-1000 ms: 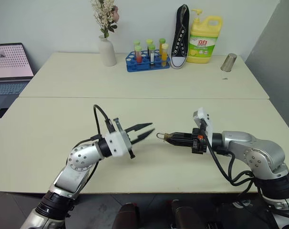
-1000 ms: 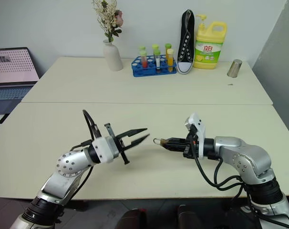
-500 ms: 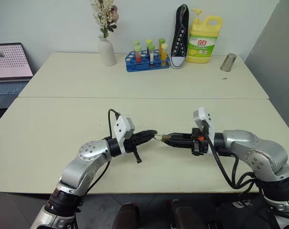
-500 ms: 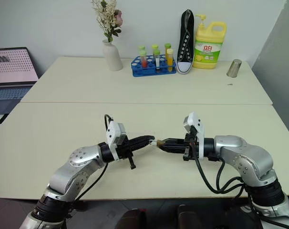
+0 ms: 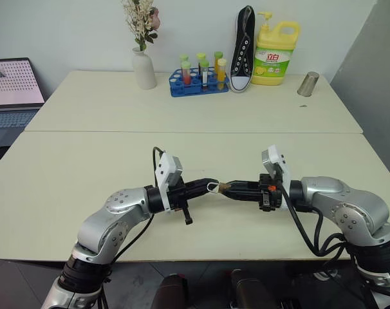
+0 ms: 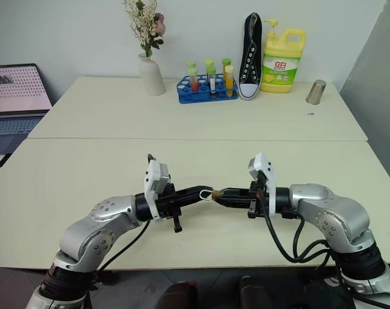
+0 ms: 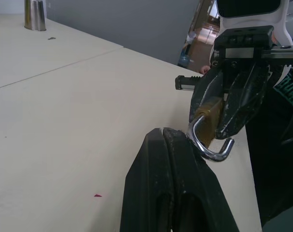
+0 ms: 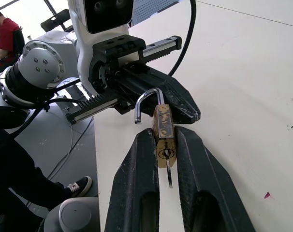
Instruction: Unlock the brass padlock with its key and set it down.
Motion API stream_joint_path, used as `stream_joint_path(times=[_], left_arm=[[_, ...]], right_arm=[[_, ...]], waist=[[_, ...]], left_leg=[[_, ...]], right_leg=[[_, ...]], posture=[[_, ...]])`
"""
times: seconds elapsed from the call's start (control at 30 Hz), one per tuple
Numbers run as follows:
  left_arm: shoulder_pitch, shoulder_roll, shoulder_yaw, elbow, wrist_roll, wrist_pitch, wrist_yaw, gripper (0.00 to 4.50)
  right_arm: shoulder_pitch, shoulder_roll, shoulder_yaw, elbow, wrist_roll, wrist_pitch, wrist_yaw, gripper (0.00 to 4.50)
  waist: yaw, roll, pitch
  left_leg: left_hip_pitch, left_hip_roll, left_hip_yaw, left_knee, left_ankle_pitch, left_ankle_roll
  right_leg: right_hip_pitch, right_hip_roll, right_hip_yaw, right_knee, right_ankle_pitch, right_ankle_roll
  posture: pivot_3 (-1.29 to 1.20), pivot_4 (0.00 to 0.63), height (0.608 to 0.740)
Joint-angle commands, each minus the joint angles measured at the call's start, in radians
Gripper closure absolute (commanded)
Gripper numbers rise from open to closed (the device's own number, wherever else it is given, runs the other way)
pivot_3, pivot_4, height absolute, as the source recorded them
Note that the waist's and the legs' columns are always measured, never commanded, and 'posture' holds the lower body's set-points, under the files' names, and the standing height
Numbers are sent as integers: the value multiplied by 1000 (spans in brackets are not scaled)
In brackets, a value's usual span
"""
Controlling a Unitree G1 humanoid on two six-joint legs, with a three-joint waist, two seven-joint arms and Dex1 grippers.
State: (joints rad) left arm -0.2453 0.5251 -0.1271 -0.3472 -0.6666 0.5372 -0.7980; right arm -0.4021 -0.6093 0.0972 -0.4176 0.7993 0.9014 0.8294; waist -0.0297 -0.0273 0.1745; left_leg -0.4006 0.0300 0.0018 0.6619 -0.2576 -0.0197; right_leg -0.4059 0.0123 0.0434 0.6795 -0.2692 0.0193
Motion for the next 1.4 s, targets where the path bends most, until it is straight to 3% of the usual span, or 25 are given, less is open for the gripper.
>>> stream_joint_path(times=[0.03, 0.3, 1.4], left_arm=[[18, 24, 19, -76, -33, 26, -32, 4500], [40, 72, 30, -147, -84, 102, -85, 4500], [-28, 8, 95, -127, -108, 108, -18, 4500]], right_arm=[[-5, -5, -28, -13, 0, -25, 11, 4354], [-10, -5, -21, 2, -18, -38, 17, 4354], [1, -4, -12, -8, -24, -33, 30, 4354]], waist=[[0, 0, 0], [0, 0, 0], [0, 0, 1]], left_leg=[[0, 0, 0, 0, 0, 0], [0, 0, 0, 0, 0, 0], [0, 0, 0, 0, 0, 0]], right_leg=[[0, 0, 0, 0, 0, 0], [0, 0, 0, 0, 0, 0], [0, 0, 0, 0, 0, 0]], posture=[[0, 150, 740], [0, 150, 740], [0, 150, 740]])
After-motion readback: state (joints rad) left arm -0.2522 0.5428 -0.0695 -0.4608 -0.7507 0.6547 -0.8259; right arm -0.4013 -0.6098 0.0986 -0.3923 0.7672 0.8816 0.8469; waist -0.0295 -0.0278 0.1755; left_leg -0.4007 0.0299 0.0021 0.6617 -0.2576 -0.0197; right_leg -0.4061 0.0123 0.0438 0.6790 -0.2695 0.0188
